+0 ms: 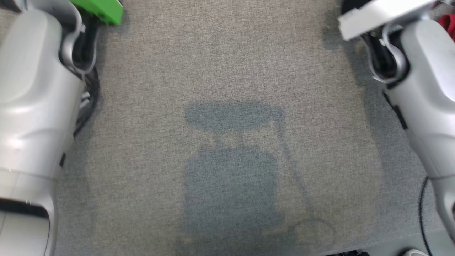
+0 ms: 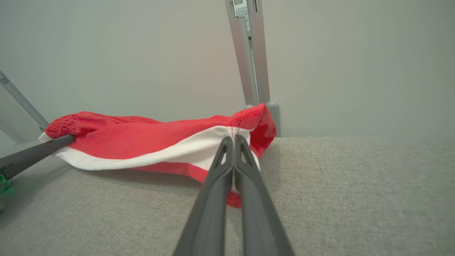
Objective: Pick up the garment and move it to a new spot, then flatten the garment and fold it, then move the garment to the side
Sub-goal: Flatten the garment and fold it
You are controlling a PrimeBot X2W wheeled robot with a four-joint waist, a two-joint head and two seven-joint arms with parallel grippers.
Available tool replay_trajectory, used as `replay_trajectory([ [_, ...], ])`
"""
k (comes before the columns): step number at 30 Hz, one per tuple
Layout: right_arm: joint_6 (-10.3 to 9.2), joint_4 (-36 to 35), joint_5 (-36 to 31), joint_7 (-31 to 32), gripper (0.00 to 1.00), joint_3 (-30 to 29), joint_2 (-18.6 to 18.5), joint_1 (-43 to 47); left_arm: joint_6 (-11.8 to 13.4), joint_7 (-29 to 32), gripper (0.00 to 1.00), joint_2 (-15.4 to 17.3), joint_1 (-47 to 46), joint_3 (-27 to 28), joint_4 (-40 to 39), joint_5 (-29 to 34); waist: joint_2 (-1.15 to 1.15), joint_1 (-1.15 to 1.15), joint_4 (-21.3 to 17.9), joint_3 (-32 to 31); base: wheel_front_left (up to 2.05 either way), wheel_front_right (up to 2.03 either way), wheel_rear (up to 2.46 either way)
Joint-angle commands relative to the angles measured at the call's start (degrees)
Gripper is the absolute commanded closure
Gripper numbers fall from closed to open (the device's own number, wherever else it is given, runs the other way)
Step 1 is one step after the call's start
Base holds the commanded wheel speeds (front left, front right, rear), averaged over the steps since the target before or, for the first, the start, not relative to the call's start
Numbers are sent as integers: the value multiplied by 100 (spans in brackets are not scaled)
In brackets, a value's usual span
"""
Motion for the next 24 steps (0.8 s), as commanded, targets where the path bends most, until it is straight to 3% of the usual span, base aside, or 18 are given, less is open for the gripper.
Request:
replay_trajectory([
  [1, 0, -135, 139, -41, 100, -15, -163, 309, -18, -32, 100, 118, 392, -106, -139, -209, 16, 0, 54, -84, 0, 0, 0],
  [6, -6, -902, 502, -60, 100, -196, -946, 1519, -6, -114, 100, 528, 1580, -549, -1081, -848, 16, 0, 189, -481, 0, 0, 0],
  [12, -34, -1716, 757, -58, 100, -676, -1324, 3491, 117, -401, 100, 1028, 3450, -676, -2018, -1140, 16, 0, 142, -1324, 0, 0, 0],
  [18, -45, -2549, 970, 4, 100, -1111, -1420, 5518, 850, -540, 100, 1125, 5518, -522, -3610, -1352, 16, 0, 9, -2006, 0, 0, 0],
  [24, -45, -3606, 1136, 183, 100, -1790, -1132, 7225, 1711, -593, 100, 1096, 7137, -253, -5321, -1432, 16, 0, -61, -2118, 0, 0, 0],
])
